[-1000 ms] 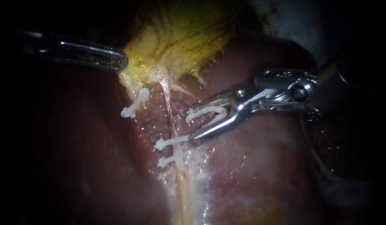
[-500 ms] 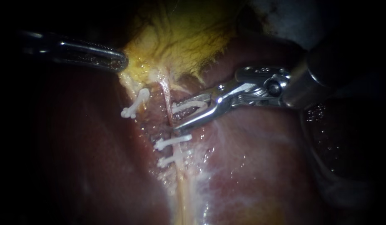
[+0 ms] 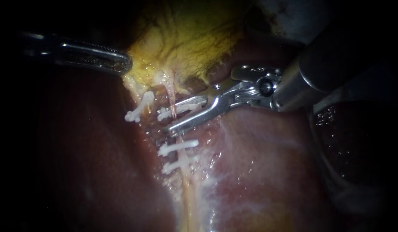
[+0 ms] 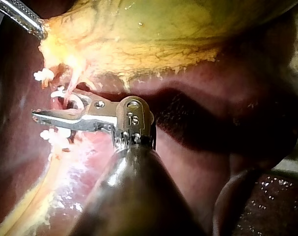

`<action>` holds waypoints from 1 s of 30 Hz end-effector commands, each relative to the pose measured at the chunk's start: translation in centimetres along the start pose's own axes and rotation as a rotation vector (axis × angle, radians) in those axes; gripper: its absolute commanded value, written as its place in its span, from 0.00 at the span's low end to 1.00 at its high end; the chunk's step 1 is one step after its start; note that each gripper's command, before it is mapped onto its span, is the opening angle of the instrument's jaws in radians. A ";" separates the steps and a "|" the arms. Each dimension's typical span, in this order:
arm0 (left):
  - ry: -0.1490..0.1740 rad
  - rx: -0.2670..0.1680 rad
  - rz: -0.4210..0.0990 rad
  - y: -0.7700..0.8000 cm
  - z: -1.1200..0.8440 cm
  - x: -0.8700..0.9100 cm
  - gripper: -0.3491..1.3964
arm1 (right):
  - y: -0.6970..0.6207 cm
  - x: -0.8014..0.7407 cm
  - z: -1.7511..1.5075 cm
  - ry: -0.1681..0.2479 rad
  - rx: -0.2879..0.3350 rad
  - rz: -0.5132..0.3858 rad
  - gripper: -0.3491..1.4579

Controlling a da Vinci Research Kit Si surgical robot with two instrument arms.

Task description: Clipping third clip right tube

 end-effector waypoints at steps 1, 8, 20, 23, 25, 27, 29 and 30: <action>0.000 0.000 0.000 0.00 0.00 0.00 0.00 | -0.02 0.01 0.01 0.008 -0.015 -0.002 0.48; 0.000 0.000 0.000 0.00 0.00 0.00 0.00 | -0.14 0.09 0.06 0.020 -0.017 0.002 0.46; 0.000 0.000 0.000 0.00 0.00 0.00 0.00 | -0.11 0.20 0.11 0.036 -0.027 0.008 0.34; 0.000 0.000 0.000 0.00 0.00 0.00 0.00 | -0.10 0.20 0.10 0.037 -0.028 0.008 0.28; 0.000 0.000 0.000 0.00 0.00 0.00 0.00 | -0.09 0.21 0.10 0.037 -0.029 0.008 0.23; 0.000 0.000 0.000 0.00 0.00 0.00 0.00 | -0.09 0.21 0.10 0.041 -0.032 0.009 0.19; 0.000 0.000 0.000 0.00 0.00 0.00 0.00 | -0.09 0.21 0.10 0.041 -0.032 0.009 0.16; 0.000 0.000 0.000 0.00 0.00 0.00 0.00 | -0.09 0.21 0.10 0.041 -0.032 0.009 0.14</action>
